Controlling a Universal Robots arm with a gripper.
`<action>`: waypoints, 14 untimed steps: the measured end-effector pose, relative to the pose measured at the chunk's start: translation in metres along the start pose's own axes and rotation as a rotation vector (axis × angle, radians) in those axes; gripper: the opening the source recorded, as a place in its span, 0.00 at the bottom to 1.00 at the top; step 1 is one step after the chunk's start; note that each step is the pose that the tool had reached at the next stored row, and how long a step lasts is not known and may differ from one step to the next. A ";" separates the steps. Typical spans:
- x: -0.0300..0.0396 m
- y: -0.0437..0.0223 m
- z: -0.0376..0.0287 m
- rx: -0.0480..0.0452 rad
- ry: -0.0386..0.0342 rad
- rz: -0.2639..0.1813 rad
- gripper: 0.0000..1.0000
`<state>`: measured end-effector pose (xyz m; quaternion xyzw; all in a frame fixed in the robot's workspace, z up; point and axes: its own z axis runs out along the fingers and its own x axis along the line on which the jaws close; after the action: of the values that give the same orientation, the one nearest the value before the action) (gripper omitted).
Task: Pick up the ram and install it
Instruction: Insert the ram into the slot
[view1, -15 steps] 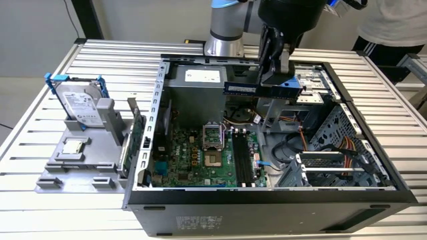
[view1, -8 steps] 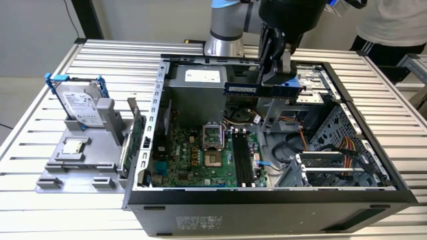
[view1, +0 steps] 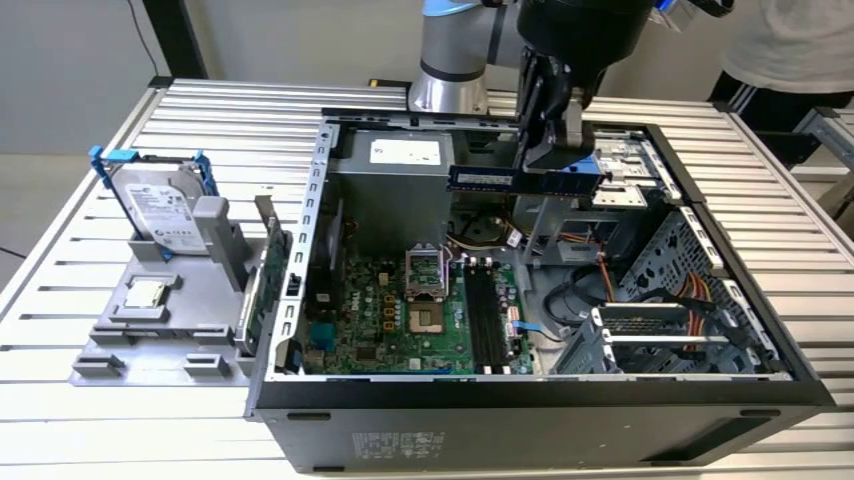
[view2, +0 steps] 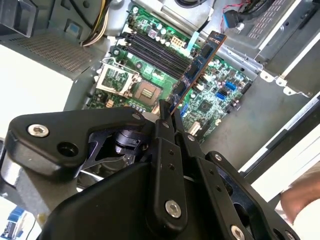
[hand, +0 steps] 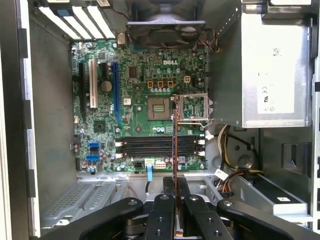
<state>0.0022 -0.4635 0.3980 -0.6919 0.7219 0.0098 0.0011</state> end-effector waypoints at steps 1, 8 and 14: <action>0.0000 0.0000 0.0000 0.0000 0.0000 -0.001 0.00; 0.0000 0.0000 0.0001 -0.0001 0.0000 -0.011 0.00; -0.0002 0.0000 -0.0001 -0.0003 0.0004 -0.016 0.00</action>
<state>0.0023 -0.4633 0.3981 -0.6976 0.7164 0.0097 0.0009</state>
